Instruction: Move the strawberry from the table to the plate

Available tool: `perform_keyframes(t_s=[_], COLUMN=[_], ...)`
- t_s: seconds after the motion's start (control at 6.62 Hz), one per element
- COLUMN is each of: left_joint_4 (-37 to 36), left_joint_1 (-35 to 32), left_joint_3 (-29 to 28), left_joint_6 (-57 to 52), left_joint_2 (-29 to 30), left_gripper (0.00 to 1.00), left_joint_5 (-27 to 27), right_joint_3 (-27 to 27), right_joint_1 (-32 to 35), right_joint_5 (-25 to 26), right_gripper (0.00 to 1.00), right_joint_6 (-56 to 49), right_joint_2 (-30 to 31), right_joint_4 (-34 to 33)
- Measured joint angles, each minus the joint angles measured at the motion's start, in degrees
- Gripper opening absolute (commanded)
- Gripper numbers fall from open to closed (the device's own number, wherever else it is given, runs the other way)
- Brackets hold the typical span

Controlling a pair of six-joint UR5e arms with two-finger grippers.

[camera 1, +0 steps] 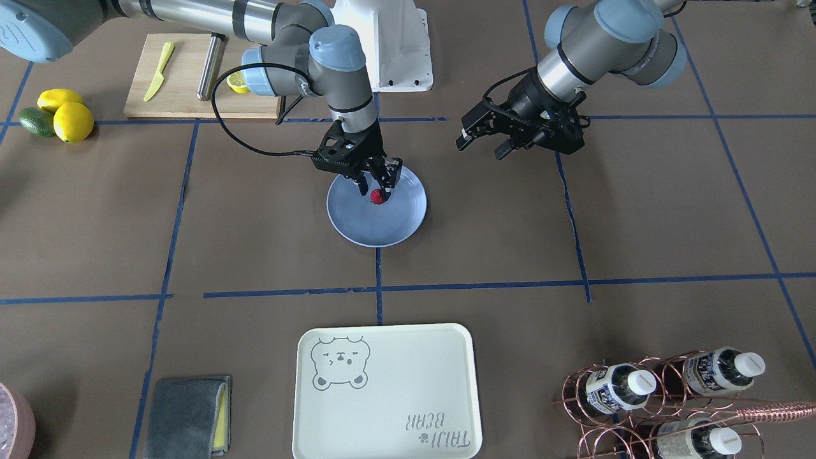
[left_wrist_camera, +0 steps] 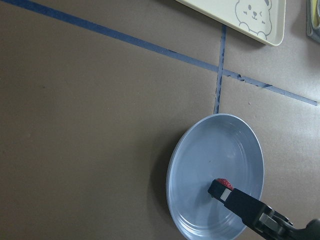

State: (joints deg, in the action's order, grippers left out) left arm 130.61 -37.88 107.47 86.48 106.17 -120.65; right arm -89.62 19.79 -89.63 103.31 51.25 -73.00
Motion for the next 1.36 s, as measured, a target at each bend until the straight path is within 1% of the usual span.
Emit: perform_keyframes(t_s=[0.15,0.3,0.45,0.6,0.75,0.91,1.06,1.21,1.36], left_joint_4=[0.0,0.0,0.1,0.1,0.1,0.2,0.3,0.3,0.2], left_joint_1=[-0.1,-0.2,-0.4,-1.3,-3.5,-7.5,-12.5,-17.5,-22.1], left_joint_3=[-0.1,-0.2,-0.2,0.1,1.0,2.1,2.9,3.2,2.9], left_joint_6=[0.0,-0.3,-1.8,-6.0,-12.2,-19.6,-28.0,-37.3,-46.3], left_joint_2=[-0.1,-0.9,-2.7,-5.8,-10.0,-14.8,-19.4,-23.9,-27.3], left_gripper=[1.00,1.00,1.00,1.00,1.00,1.00,1.00,1.00,1.00], left_joint_5=[0.1,0.4,0.8,0.9,0.7,0.4,0.1,-0.7,-2.8], right_joint_3=[-1.8,-6.9,-14.3,-21.0,-25.4,-27.4,-27.3,-24.8,-21.5], right_joint_1=[0.2,1.2,3.7,8.4,14.8,22.4,31.0,40.8,48.9], right_joint_5=[-0.2,-1.6,-5.2,-11.5,-18.7,-26.1,-32.8,-39.5,-44.0], right_gripper=[1.00,1.00,1.00,1.00,1.00,1.00,1.00,1.00,1.00], right_joint_6=[-0.2,-0.6,-2.2,-6.2,-13.3,-24.4,-37.7,-52.1,-64.3], right_joint_2=[0.7,4.0,10.0,17.2,24.7,31.8,37.5,41.8,44.2], right_joint_4=[-0.1,-0.2,-0.2,-0.1,0.2,0.4,0.3,-0.1,-0.9])
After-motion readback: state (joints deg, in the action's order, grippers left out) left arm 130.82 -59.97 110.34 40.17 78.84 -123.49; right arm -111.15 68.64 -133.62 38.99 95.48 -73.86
